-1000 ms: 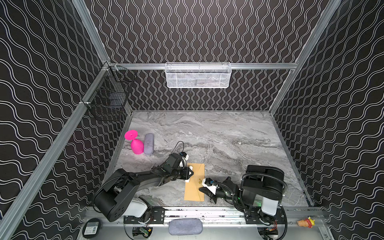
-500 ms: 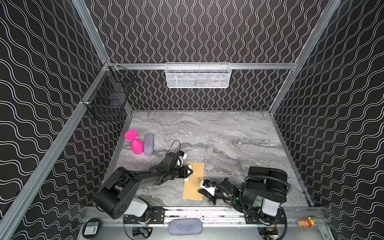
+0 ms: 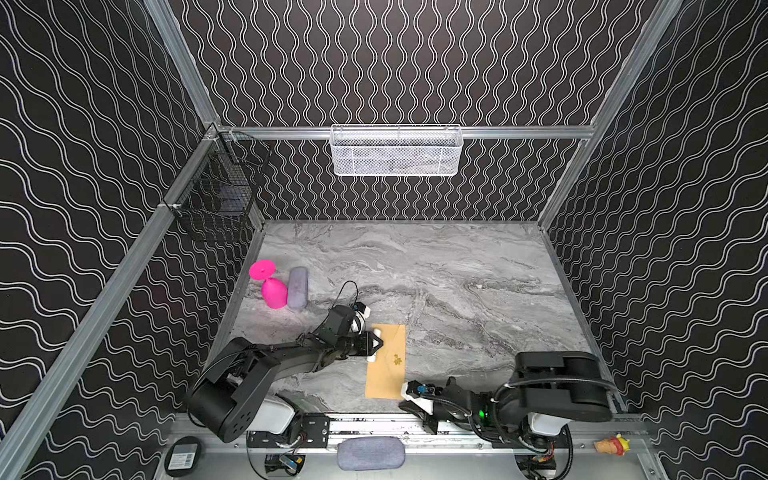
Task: Place the letter into the envelope and seal it
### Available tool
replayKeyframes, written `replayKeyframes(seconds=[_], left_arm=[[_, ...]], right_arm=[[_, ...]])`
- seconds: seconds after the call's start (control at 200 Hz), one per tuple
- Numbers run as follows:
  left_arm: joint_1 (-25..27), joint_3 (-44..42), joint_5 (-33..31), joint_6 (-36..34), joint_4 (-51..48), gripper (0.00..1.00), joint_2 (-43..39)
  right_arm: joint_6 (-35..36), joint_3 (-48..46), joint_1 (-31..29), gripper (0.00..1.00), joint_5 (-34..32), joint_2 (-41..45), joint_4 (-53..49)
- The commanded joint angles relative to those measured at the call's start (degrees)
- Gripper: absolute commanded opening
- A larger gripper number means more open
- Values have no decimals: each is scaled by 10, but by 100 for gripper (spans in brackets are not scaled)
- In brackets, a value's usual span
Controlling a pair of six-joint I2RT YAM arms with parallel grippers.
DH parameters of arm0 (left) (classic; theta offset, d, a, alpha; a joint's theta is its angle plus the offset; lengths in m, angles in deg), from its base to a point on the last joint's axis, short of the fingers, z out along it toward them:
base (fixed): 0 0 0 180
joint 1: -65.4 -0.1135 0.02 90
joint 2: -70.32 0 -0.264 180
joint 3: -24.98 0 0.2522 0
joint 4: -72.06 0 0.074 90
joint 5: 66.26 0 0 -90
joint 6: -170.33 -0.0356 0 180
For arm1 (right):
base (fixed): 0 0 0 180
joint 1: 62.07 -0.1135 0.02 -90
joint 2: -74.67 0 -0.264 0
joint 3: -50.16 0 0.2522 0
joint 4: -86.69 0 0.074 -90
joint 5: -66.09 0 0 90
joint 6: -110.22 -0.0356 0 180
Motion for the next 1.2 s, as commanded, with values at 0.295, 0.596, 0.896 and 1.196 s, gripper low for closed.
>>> replayKeyframes(seconds=[0.295, 0.596, 0.896, 1.196], left_arm=[[-3, -11, -34, -1, -36, 0, 1], [-3, -19, -37, 10, -25, 0, 0], [-3, -29, -42, 15, -26, 0, -14], [-4, -28, -42, 14, -31, 0, -21]], right_arm=[[146, 89, 167, 0, 106, -68, 41], [151, 125, 178, 0, 134, -201, 40], [166, 127, 184, 0, 148, -170, 34], [179, 150, 211, 0, 144, -118, -31]])
